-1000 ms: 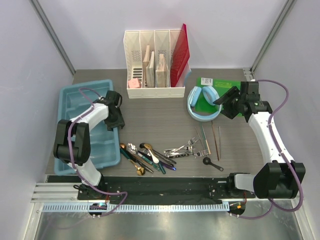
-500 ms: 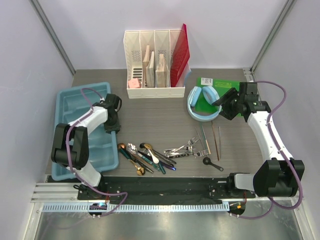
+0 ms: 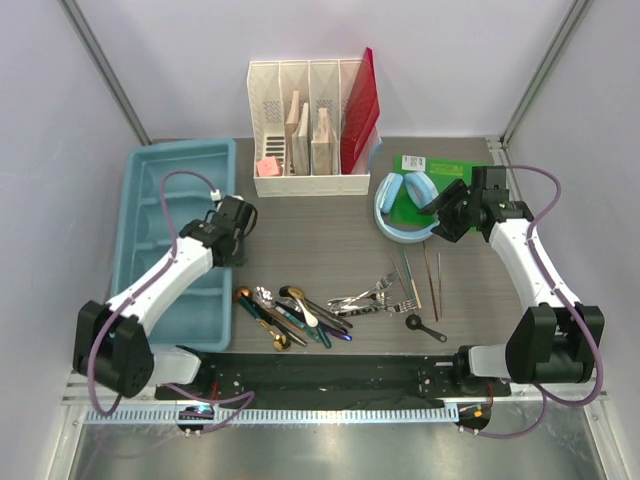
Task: Sort the eating utensils into containers
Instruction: Pick up the storage box at the center of the board.
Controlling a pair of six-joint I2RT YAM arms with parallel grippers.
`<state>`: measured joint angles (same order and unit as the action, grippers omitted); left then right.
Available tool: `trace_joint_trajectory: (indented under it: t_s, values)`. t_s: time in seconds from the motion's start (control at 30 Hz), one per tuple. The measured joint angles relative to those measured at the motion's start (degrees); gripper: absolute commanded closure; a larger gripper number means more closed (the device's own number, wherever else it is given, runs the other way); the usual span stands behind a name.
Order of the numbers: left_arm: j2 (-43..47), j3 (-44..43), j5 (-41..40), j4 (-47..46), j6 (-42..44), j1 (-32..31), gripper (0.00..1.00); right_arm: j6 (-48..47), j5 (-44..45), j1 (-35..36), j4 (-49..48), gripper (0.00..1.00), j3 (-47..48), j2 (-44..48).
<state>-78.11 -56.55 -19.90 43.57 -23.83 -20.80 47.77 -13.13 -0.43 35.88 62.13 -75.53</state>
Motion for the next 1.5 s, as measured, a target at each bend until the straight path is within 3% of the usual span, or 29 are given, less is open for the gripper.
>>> trace_joint_trajectory:
  t_s: [0.17, 0.6, 0.87, 1.17, 1.5]
  values:
    - [5.9, -0.2, -2.7, 5.0, -1.5, -6.5, 1.0, 0.4, -0.3, 1.7, -0.7, 0.39, 0.0, -1.7]
    - [-1.1, -10.6, -9.2, 16.7, -3.6, -14.4, 1.0, 1.6, -1.2, 3.6, -1.9, 0.39, -0.1, -2.2]
    - [-6.4, -14.8, -14.6, 20.2, -1.7, -21.3, 1.0, 2.0, -1.6, 3.6, -2.0, 0.39, -0.9, -2.3]
    - [-6.3, -16.1, -17.9, 23.0, 0.0, -29.9, 1.0, 2.0, -1.6, 3.6, -2.1, 0.39, -0.9, -2.5]
    - [-3.3, -16.1, -18.9, 23.4, 1.7, -34.7, 1.0, 2.1, -1.6, 3.6, -2.1, 0.39, -0.9, -2.7]
